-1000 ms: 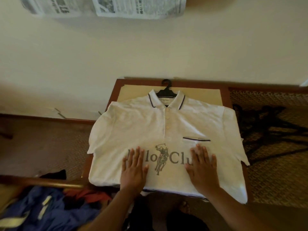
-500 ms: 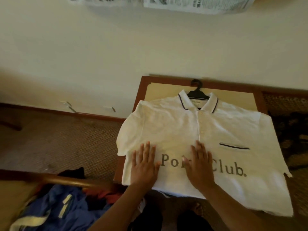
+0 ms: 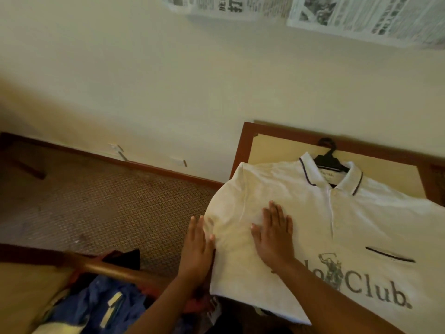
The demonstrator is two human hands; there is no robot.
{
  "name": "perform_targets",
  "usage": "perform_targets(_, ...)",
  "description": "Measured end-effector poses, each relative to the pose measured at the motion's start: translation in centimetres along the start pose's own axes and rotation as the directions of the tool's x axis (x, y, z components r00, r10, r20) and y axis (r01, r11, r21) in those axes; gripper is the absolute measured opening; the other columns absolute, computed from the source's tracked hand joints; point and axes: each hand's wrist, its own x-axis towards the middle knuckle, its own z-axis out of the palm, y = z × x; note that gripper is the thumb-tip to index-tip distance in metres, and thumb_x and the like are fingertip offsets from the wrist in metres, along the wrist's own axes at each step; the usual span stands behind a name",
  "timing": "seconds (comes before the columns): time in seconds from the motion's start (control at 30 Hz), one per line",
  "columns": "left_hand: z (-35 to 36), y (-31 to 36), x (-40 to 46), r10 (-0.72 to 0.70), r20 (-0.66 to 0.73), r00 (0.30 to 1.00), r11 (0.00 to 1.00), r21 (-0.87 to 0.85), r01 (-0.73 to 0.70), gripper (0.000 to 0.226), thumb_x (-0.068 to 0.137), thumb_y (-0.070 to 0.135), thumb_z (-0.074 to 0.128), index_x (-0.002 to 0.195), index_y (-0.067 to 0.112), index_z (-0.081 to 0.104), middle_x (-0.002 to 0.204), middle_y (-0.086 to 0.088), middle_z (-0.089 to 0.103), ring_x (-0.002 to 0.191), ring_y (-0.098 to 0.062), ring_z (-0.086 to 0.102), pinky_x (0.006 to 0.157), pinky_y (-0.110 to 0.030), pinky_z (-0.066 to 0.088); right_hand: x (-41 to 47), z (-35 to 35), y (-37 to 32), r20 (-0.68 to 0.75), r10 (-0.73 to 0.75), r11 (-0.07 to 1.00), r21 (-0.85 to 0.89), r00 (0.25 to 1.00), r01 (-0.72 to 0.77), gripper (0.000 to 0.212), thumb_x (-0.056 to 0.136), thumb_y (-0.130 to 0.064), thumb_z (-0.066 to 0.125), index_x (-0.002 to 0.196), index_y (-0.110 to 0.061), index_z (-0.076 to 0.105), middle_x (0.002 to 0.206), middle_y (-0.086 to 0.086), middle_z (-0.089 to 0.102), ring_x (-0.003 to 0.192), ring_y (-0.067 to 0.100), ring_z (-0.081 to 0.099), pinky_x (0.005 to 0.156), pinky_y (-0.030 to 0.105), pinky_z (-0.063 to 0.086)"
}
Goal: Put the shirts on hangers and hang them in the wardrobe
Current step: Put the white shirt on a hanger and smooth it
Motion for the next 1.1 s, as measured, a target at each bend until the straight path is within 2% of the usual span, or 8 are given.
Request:
perform_targets(0.1,-1.0,1.3,5.3,-0.458,0.177,0.871,0.640,-0.615,0.461,0.063,0.098,0.055,0.032,0.148,0.017,0.032,0.151,-0.007,0.033,0.138,-0.029,0.033,0.114,-0.046,0.028,2.2,0.4,-2.0,-0.030,0.017,1.000,0.019,0.999,-0.016,0.067,0.092,-0.050,0.025,0.137,-0.006,0.048,0.149,0.017,0.039,0.138,0.035,0.036,0.111,0.054,0.023)
perform_targets(0.17,-1.2,1.0,8.0,-0.525,0.353,0.775,0.458,-0.650,0.606,0.067,0.094,0.063,0.035,0.143,0.017,0.041,0.143,-0.012,0.046,0.126,-0.034,0.046,0.106,-0.048,0.038,3.2,0.9,-2.7,-0.049,0.019,1.000,-0.019,0.999,-0.020,0.066,0.094,-0.051,0.025,0.138,-0.007,0.047,0.147,0.016,0.042,0.137,0.034,0.039,0.109,0.055,0.026)
perform_targets(0.37,-2.7,1.5,10.6,-0.368,0.619,0.694,0.487,-0.508,0.710,0.037,0.099,0.042,0.043,0.102,0.015,0.068,0.106,-0.010,0.068,0.099,-0.026,0.060,0.082,-0.039,0.047,3.6,2.0,-2.5,-0.136,0.019,0.993,-0.115,0.990,-0.035,0.063,0.093,-0.052,0.030,0.136,-0.010,0.048,0.142,0.015,0.048,0.133,0.034,0.044,0.107,0.055,0.031)
perform_targets(0.47,-4.4,0.7,10.8,-0.323,0.657,0.681,0.435,-0.536,0.723,0.030,0.092,0.032,0.052,0.100,0.008,0.069,0.101,-0.012,0.070,0.096,-0.029,0.063,0.082,-0.040,0.049,5.4,1.6,-3.3,-0.206,0.052,0.991,-0.111,0.977,-0.076,0.055,0.088,-0.051,0.033,0.112,-0.009,0.061,0.119,0.017,0.060,0.111,0.036,0.056,0.094,0.053,0.042)
perform_targets(0.67,-7.1,-1.6,10.7,0.056,0.582,0.811,-0.041,-0.810,0.584,0.030,0.087,0.030,0.061,0.100,0.004,0.067,0.110,-0.020,0.065,0.101,-0.034,0.061,0.089,-0.046,0.048,7.2,1.5,-3.0,-0.252,0.055,0.988,-0.126,0.966,-0.089,0.044,0.091,-0.050,0.033,0.099,-0.013,0.056,0.108,0.012,0.056,0.098,0.031,0.050,0.084,0.045,0.036)
perform_targets(0.87,-6.5,1.3,12.2,-0.144,0.749,0.646,0.209,-0.615,0.760,0.063,0.094,0.055,0.038,0.112,0.001,0.067,0.102,-0.019,0.068,0.089,-0.031,0.067,0.079,-0.040,0.054,7.6,1.3,-3.0,-0.304,0.041,0.989,-0.122,0.952,-0.081,0.042,0.090,-0.048,0.034,0.098,-0.014,0.057,0.106,0.010,0.056,0.096,0.029,0.050,0.082,0.044,0.038)
perform_targets(0.93,-7.1,3.0,12.2,-0.143,0.738,0.659,0.304,-0.601,0.739,0.050,0.099,0.041,0.038,0.105,0.002,0.068,0.095,-0.015,0.071,0.085,-0.024,0.070,0.075,-0.032,0.057,7.6,1.3,-3.0,-0.306,0.046,0.989,-0.118,0.951,-0.086,0.041,0.090,-0.048,0.033,0.097,-0.014,0.056,0.105,0.010,0.056,0.096,0.029,0.049,0.082,0.044,0.037)
perform_targets(1.1,-7.7,3.4,14.0,-0.029,0.644,0.765,0.239,-0.738,0.631,0.032,0.091,0.020,0.055,0.119,0.006,0.059,0.106,-0.011,0.063,0.091,-0.023,0.064,0.082,-0.034,0.053,7.8,1.5,-2.9,-0.275,0.055,0.988,-0.126,0.960,-0.093,0.041,0.090,-0.047,0.036,0.101,-0.014,0.058,0.109,0.011,0.057,0.098,0.030,0.050,0.085,0.046,0.038)
